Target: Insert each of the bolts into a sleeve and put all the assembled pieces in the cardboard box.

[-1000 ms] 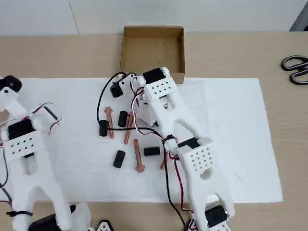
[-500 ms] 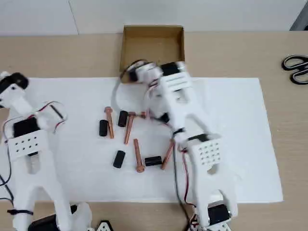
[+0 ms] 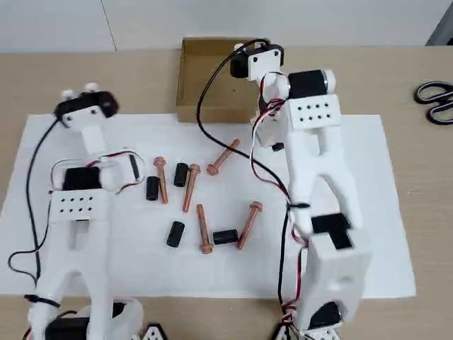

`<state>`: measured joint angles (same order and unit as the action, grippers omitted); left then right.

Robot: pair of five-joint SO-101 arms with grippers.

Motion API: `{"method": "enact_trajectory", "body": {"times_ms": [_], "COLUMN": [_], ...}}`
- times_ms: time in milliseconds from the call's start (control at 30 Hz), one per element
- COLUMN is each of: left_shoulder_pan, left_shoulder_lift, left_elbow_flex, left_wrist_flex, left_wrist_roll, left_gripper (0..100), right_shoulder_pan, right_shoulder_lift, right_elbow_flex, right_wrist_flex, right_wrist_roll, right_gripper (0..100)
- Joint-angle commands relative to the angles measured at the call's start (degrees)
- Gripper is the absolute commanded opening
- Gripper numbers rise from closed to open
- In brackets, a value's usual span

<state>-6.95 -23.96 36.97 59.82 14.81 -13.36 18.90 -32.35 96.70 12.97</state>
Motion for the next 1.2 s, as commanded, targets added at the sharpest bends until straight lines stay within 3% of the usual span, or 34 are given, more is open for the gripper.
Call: {"method": "enact_trajectory", "body": {"times_ms": [0,300,533,833,1033,1167], "left_shoulder_pan": [1.93,10.73,19.87,26.9,28.22,32.44], "left_shoulder_lift": [-0.7,-0.35,-0.09,3.96,18.64,28.48], "left_elbow_flex": [-0.4,-4.97,-12.44,-15.08,-24.66,-33.8], "left_wrist_flex": [-1.14,2.11,10.9,16.35,17.23,22.77], "left_wrist_roll": [-2.37,-5.98,-5.71,-9.85,-9.58,-9.58], "left_gripper": [1,1,1,1,1,1], "right_shoulder_pan": [-0.31,-2.24,-1.36,16.92,22.99,27.65], "right_shoulder_lift": [-11.03,-35.56,-57.89,-84.26,-100.18,-109.85], "right_elbow_flex": [6.68,26.81,53.01,80.7,91.78,98.37], "right_wrist_flex": [0.4,-1.98,-16.48,-33.63,-35.12,-35.21], "right_wrist_roll": [-2.55,-15.74,-16.18,-16.18,-16.0,-15.91], "right_gripper": [0.7,0.7,0.7,0.5,0.5,0.7]}}
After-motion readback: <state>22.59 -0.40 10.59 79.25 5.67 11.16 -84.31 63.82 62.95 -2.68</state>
